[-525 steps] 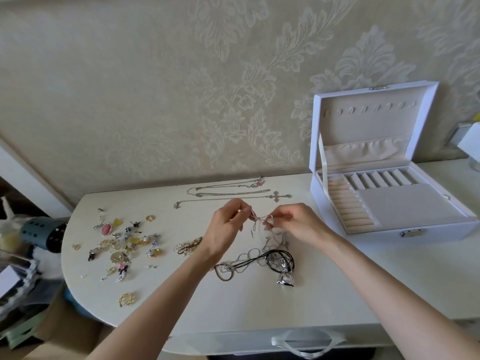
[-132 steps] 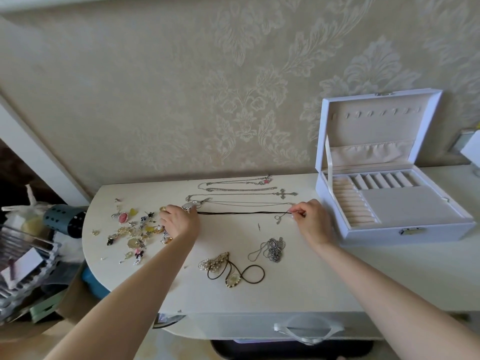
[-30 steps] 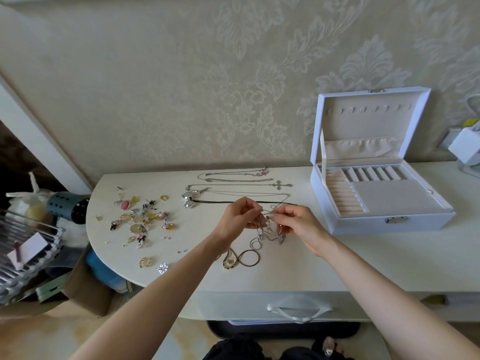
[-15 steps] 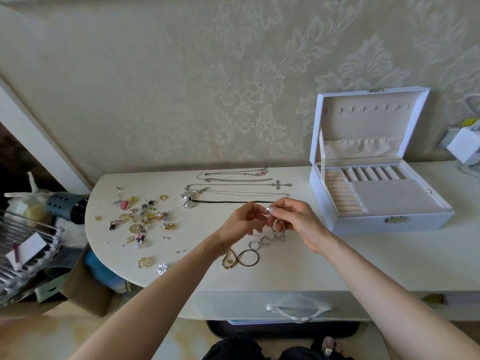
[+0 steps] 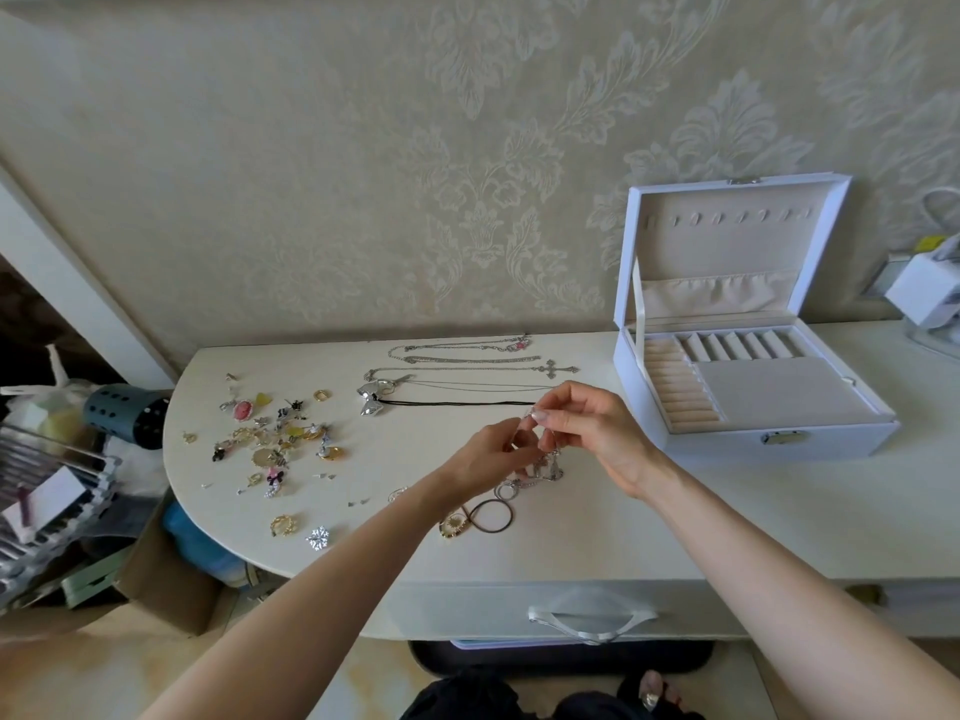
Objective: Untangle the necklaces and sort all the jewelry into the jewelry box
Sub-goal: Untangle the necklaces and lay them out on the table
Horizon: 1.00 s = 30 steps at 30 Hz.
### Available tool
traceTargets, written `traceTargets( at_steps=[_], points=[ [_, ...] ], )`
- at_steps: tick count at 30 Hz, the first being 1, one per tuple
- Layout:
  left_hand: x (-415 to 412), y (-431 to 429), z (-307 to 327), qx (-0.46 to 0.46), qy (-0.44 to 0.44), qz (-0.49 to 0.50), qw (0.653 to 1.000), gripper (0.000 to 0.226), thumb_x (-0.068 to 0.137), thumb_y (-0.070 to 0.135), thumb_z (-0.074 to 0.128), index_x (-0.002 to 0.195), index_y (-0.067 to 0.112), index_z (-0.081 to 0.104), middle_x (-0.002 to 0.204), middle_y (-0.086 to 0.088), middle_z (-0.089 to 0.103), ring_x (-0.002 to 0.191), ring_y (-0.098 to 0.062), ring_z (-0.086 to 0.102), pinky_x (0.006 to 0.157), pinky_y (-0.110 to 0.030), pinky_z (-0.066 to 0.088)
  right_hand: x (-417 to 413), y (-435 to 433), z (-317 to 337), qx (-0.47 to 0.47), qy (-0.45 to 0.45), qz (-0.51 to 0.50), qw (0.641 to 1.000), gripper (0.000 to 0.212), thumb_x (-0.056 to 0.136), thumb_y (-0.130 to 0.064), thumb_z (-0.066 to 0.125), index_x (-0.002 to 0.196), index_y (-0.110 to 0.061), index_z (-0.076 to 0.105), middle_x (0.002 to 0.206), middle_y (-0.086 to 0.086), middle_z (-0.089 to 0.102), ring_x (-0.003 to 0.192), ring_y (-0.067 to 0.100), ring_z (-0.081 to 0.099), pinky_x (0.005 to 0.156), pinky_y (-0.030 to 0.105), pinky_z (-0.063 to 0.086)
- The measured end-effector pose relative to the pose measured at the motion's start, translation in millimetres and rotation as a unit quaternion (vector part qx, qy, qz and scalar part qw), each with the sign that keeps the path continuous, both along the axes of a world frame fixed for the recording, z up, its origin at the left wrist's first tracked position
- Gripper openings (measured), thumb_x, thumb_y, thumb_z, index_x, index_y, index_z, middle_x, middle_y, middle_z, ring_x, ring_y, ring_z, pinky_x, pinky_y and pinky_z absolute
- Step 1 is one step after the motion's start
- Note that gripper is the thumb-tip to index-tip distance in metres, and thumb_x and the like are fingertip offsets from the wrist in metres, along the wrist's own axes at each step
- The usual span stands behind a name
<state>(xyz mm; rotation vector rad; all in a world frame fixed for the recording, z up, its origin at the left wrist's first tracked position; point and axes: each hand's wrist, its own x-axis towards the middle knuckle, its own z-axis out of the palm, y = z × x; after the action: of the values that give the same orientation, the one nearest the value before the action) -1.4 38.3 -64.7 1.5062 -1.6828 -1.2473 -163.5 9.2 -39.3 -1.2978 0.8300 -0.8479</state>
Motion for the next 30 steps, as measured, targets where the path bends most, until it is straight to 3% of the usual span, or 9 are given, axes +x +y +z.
traceTargets(
  at_steps=[5,9,12,16,20,26,30],
  points=[
    [2,2,5,0.048,0.084,0.038,0.995,0.014,0.094,0.011,0.048,0.085,0.010,0.059,0.077,0.001,0.066,0.061,-0.003,0.056,0.062,-0.019,0.041,-5,-5,-9,0.014,0.034,-0.066,0.997,0.014,0.082,0.008,0.060,0.090,-0.004,0.063,0.075,0.009,0.064,0.056,0.015,0.055,0.057,0.025,0.050],
    [5,3,10,0.062,0.159,0.046,0.984,0.021,0.095,0.010,0.047,0.082,0.009,0.064,0.077,-0.003,0.067,0.066,-0.010,0.058,0.066,-0.022,0.045,-5,-2,-17,0.031,0.076,-0.055,0.995,0.016,0.081,0.008,0.062,0.083,-0.006,0.066,0.082,0.009,0.064,0.070,0.015,0.060,0.064,0.021,0.052],
    [3,4,13,0.070,0.174,0.043,0.981,0.023,0.096,0.013,0.045,0.086,0.007,0.065,0.082,-0.008,0.068,0.067,-0.013,0.060,0.064,-0.021,0.048,-6,1,-20,-0.012,0.118,-0.086,0.989,0.018,0.080,0.005,0.063,0.077,-0.013,0.068,0.085,0.003,0.067,0.078,0.009,0.058,0.075,0.017,0.045],
    [3,6,14,0.078,0.201,0.040,0.976,0.024,0.098,0.016,0.044,0.094,0.002,0.064,0.085,-0.010,0.070,0.071,-0.017,0.065,0.063,-0.022,0.051,-6,4,-16,-0.027,0.077,-0.061,0.995,0.011,0.082,0.002,0.062,0.080,-0.008,0.064,0.073,0.006,0.063,0.066,0.008,0.057,0.066,0.014,0.045],
    [3,7,15,0.078,0.203,0.045,0.975,0.021,0.098,0.013,0.043,0.092,0.005,0.061,0.086,-0.013,0.071,0.081,-0.023,0.069,0.066,-0.025,0.054,-3,5,-22,-0.024,0.105,-0.028,0.994,0.017,0.078,-0.002,0.071,0.086,-0.013,0.060,0.078,0.000,0.063,0.067,0.010,0.056,0.064,0.018,0.047],
    [6,9,13,0.080,0.211,0.050,0.973,0.017,0.095,0.003,0.041,0.097,0.007,0.058,0.085,-0.015,0.070,0.077,-0.027,0.069,0.063,-0.027,0.055,-2,4,-22,-0.035,0.131,-0.010,0.991,0.035,0.073,0.012,0.067,0.092,-0.015,0.055,0.087,0.004,0.061,0.070,0.015,0.052,0.064,0.022,0.047],
    [5,8,14,0.080,0.212,0.048,0.973,0.009,0.096,0.006,0.042,0.096,0.007,0.051,0.083,-0.015,0.068,0.075,-0.028,0.069,0.062,-0.028,0.054,2,5,-24,-0.052,0.156,-0.014,0.986,0.037,0.072,0.010,0.066,0.092,-0.020,0.057,0.085,0.000,0.058,0.073,0.014,0.049,0.067,0.028,0.044]
  ],
)
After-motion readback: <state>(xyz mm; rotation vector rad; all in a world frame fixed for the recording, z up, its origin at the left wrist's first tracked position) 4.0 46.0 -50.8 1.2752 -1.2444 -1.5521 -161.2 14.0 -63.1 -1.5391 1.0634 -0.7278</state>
